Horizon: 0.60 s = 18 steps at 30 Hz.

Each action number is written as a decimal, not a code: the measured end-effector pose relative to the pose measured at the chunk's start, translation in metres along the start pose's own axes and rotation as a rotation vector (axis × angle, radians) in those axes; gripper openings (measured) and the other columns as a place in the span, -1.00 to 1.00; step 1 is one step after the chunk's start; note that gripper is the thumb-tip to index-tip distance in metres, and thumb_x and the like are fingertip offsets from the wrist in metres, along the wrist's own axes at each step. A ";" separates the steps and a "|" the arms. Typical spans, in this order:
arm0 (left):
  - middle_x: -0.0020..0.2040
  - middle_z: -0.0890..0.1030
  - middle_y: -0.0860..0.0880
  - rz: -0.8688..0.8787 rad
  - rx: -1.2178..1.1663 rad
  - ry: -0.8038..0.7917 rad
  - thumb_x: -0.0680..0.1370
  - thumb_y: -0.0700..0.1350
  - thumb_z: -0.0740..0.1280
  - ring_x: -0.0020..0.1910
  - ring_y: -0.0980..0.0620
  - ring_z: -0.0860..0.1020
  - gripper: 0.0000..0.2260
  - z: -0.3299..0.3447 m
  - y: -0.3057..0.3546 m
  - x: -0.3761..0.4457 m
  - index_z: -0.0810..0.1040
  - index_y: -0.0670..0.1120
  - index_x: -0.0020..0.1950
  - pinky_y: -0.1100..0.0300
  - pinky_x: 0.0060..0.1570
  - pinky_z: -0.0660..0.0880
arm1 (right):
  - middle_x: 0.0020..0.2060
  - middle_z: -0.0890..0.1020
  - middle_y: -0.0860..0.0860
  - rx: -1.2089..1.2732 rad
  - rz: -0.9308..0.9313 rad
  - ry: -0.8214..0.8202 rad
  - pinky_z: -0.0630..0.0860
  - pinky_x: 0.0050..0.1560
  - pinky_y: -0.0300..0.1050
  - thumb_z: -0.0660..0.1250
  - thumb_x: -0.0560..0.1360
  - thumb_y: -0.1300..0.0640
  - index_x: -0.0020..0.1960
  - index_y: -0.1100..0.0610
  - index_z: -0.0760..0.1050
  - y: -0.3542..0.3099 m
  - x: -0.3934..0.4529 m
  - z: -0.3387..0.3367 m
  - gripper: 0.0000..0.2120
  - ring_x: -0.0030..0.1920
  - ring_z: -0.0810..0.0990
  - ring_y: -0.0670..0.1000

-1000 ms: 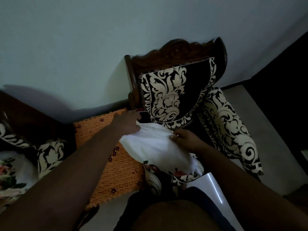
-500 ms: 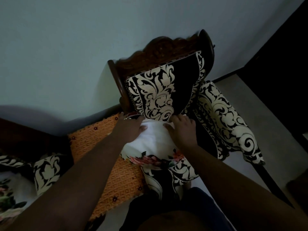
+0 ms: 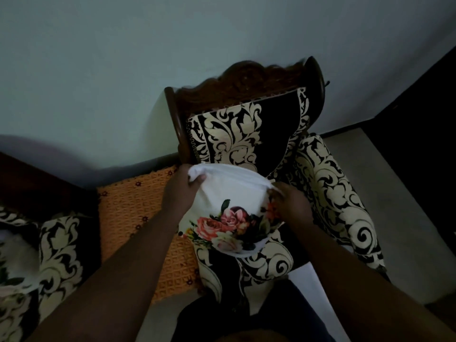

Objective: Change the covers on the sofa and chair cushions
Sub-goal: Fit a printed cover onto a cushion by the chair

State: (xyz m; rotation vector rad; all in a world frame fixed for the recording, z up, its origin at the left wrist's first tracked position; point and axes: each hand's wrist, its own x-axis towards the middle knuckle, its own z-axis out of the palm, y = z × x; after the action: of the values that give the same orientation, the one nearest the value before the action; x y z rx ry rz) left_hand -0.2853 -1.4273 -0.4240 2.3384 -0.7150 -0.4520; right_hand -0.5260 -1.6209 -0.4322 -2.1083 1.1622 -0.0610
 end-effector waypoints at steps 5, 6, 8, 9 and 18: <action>0.24 0.60 -0.11 -0.147 0.009 -0.003 0.63 0.25 0.25 0.17 -0.17 0.57 -0.52 0.056 0.044 0.003 0.47 -0.06 0.38 0.06 0.00 0.46 | 0.10 0.67 -0.02 -0.132 -0.077 -0.160 0.51 0.00 -0.13 0.25 0.63 -0.13 0.30 -0.03 0.56 0.039 0.067 -0.068 -0.68 0.04 0.63 0.02; 0.28 0.59 -0.13 -0.189 0.014 -0.007 0.63 0.25 0.23 0.21 -0.18 0.56 -0.50 0.077 0.051 0.003 0.45 -0.07 0.41 0.05 0.05 0.46 | 0.13 0.66 -0.01 -0.167 -0.093 -0.207 0.45 -0.01 -0.15 0.25 0.64 -0.12 0.31 -0.01 0.56 0.054 0.085 -0.077 -0.67 0.07 0.62 0.04; 0.37 0.54 -0.16 -0.285 0.008 -0.047 0.64 0.25 0.21 0.30 -0.19 0.52 -0.44 0.116 0.058 -0.001 0.40 -0.10 0.49 0.03 0.17 0.44 | 0.17 0.66 0.05 -0.253 -0.120 -0.271 0.41 -0.02 -0.15 0.25 0.64 -0.14 0.32 0.01 0.56 0.083 0.114 -0.083 -0.64 0.12 0.61 0.08; 0.41 0.51 -0.17 -0.344 -0.006 -0.069 0.65 0.25 0.20 0.34 -0.20 0.49 -0.42 0.142 0.058 -0.003 0.37 -0.11 0.52 0.02 0.22 0.43 | 0.18 0.65 0.07 -0.293 -0.127 -0.306 0.42 -0.02 -0.13 0.24 0.63 -0.16 0.32 0.01 0.57 0.100 0.129 -0.082 -0.63 0.13 0.61 0.10; 0.50 0.40 -0.25 -0.645 0.020 -0.085 0.70 0.10 0.19 0.43 -0.27 0.40 -0.45 0.317 -0.005 -0.012 0.27 -0.22 0.56 -0.02 0.33 0.36 | 0.47 0.43 0.17 -0.390 0.002 -0.590 0.42 0.37 0.13 0.23 0.65 -0.15 0.50 -0.02 0.40 0.229 0.209 0.035 -0.54 0.39 0.44 0.24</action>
State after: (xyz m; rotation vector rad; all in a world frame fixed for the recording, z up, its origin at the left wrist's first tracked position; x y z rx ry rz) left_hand -0.4455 -1.5686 -0.6589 2.5471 0.0245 -0.8241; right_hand -0.5536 -1.8358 -0.6570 -2.2223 0.8570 0.7930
